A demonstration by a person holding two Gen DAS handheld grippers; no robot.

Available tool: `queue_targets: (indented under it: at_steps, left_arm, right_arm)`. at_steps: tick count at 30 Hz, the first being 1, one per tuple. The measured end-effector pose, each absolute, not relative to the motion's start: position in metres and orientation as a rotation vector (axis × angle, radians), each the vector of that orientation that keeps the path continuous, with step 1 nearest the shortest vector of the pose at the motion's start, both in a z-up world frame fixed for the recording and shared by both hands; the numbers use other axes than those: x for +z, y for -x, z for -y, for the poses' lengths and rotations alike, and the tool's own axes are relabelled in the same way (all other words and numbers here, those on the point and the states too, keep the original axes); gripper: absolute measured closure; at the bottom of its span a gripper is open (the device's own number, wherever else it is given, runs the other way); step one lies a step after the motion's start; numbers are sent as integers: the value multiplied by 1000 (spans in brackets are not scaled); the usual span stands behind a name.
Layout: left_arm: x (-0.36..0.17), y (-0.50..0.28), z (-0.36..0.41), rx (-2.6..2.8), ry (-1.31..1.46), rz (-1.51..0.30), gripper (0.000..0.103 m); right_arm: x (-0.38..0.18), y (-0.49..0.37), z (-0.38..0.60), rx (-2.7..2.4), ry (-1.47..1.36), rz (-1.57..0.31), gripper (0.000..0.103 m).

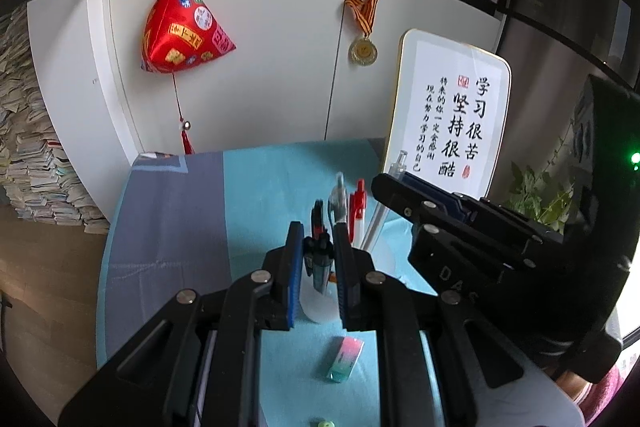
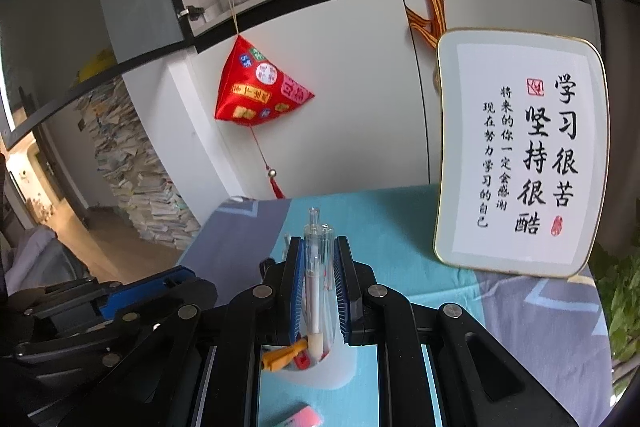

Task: Organize stationery
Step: 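Lower both pens into the cup and open both tools, then withdraw both tools from the cup back over the remaining pens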

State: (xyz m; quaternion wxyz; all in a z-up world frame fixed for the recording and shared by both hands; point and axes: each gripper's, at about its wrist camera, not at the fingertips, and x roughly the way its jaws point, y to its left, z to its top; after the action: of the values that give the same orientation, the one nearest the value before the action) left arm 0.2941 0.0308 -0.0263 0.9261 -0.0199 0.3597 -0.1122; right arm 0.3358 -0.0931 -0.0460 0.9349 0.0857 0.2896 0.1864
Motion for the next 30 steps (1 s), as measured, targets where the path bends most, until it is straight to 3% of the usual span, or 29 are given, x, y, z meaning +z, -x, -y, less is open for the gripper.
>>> queue_targets:
  at_steps: [16, 30]
  left_arm:
    - [-31, -285, -29, -213, 28, -745, 89]
    - [-2, -252, -16, -216, -4, -667, 63]
  right_arm:
    - [-59, -325, 95, 403, -159, -682, 87]
    - [-30, -287, 116, 409, -149, -644, 86]
